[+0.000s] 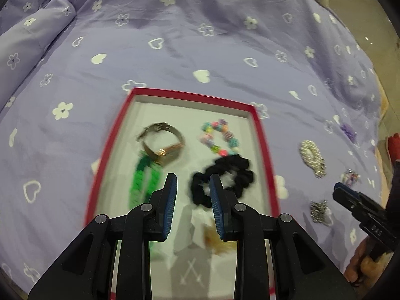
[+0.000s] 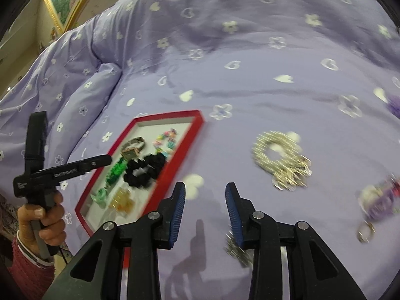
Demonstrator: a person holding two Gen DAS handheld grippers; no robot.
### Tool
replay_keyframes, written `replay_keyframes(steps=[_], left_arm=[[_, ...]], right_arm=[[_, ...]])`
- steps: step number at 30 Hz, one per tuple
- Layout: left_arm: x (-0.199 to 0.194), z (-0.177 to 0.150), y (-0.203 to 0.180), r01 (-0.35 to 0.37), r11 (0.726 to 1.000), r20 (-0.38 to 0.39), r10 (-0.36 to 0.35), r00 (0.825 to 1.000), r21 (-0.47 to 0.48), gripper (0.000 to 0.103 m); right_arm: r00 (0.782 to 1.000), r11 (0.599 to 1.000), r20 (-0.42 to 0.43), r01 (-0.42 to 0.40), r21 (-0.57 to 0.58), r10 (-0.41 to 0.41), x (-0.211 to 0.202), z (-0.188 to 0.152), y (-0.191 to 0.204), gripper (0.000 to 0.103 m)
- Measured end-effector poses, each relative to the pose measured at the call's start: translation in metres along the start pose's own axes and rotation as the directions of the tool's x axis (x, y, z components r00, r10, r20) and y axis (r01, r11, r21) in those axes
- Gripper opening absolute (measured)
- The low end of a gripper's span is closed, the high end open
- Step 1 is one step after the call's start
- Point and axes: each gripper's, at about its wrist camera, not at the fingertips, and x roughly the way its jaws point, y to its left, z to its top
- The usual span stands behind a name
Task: Organize jewelry
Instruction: 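Move both open tools back toward the remaining jewelry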
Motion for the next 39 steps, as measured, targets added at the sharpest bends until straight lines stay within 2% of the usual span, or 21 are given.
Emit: replay_keyframes(steps=[13,22,24,32,39], left_arm=[[-0.008,-0.023,-0.075,0.116,0.989,-0.028,-0.114,0.993,0.097,0.025],[0.002,-0.036,-0.111,0.158,0.977,-0.071,-0.149,0.986,0.144,0.025],[0.003,-0.038,-0.118,0.170,0.974,-0.079,-0.159,0.984,0.152,0.025],[0.007,-0.046,-0.144,0.199,0.962,-0.103,-0.182,0.978,0.189,0.025],[0.016,-0.054,-0.168,0.242,0.941,-0.136,-0.215,0.967,0.236,0.025]], right_arm=[[0.992,0.988,0.053,0.105,0.115,-0.112,-0.065,-0.037,-0.061,0.039],[0.981,0.969,0.068,0.166,0.182,-0.181,-0.093,-0.059,-0.094,0.041],[0.979,0.964,0.068,0.177,0.197,-0.194,-0.098,-0.063,-0.102,0.044],[0.970,0.949,0.090,0.200,0.244,-0.228,-0.111,-0.064,-0.125,0.045],[0.967,0.946,0.099,0.204,0.252,-0.235,-0.105,-0.054,-0.137,0.045]])
